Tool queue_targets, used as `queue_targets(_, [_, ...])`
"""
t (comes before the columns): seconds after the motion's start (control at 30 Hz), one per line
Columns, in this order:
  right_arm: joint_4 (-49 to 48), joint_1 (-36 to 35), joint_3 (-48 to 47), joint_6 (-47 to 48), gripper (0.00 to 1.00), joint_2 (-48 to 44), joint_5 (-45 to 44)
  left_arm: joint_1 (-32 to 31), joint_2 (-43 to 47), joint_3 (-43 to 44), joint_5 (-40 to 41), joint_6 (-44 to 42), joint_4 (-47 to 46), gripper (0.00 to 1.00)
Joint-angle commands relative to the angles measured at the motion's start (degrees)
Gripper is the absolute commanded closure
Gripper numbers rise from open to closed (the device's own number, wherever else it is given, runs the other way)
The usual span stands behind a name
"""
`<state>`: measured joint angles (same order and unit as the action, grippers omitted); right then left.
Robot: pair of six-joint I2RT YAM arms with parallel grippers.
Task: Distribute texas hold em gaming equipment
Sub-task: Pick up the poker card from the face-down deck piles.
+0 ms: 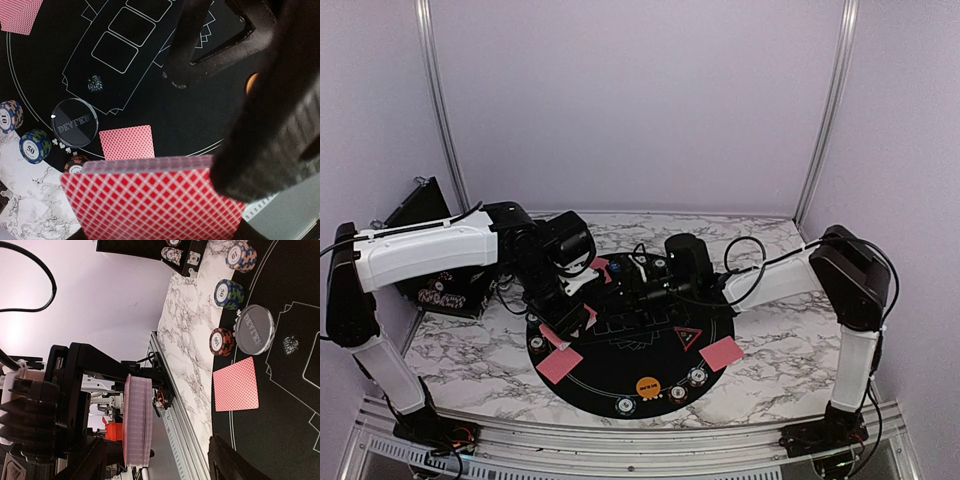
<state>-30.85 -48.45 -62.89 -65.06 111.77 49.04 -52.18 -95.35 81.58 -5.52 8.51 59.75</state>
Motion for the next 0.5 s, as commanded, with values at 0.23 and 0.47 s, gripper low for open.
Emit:
queue_targets(0.23, [-1.97, -2.58, -3.20, -0.80, 0.33, 0.07, 1.07, -0.19, -0.27, 1.30, -0.44, -0.66, 0.10, 0.43])
queue_targets(0.47, [-2.10, -3.24, -5.07, -1.16, 0.33, 1.78, 1.15, -0.13, -0.25, 1.39, -0.37, -0.69, 0.08, 0.42])
